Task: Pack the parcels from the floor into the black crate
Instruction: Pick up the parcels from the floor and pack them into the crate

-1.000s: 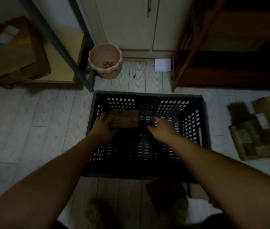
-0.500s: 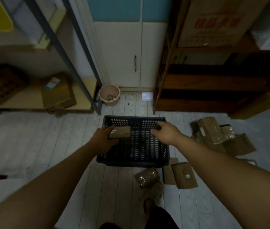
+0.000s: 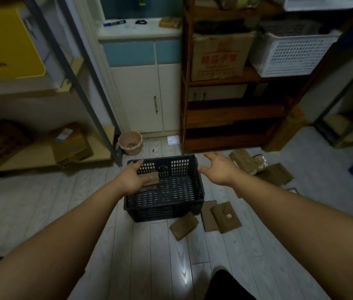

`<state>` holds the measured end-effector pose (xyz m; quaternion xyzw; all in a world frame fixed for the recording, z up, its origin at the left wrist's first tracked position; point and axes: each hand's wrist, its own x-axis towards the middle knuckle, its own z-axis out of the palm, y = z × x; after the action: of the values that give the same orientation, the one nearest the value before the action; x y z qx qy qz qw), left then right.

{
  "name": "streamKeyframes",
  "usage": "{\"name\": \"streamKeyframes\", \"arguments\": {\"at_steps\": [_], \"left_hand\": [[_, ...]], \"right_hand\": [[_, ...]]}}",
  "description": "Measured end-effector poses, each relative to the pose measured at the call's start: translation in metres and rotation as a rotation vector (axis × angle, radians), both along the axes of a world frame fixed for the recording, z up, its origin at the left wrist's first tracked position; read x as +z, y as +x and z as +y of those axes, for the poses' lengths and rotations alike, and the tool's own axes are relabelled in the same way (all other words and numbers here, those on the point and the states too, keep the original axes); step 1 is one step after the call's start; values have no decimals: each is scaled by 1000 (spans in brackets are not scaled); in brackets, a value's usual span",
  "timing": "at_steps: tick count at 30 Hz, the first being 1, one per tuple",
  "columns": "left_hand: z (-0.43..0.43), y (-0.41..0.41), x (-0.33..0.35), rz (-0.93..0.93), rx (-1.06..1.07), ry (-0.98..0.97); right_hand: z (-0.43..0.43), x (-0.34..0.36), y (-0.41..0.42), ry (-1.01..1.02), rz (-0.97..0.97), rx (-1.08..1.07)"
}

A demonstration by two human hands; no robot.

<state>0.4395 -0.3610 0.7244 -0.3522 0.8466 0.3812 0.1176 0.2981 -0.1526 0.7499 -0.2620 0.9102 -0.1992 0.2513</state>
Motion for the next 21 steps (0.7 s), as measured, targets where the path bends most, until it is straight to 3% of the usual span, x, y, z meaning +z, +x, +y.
{"name": "streamKeyframes", "arguments": {"at_steps": [5,13,21], "left_hand": [[26,-5,1,-5,55,9],[75,-31,-52,-16,130,168],[86,-43,-207,-179,105,200]], "right_hand": [[30,-6,-5,31,15,78],[75,-78,-55,147,-88,182],[66,-233,-71,134,-240,170]]}}
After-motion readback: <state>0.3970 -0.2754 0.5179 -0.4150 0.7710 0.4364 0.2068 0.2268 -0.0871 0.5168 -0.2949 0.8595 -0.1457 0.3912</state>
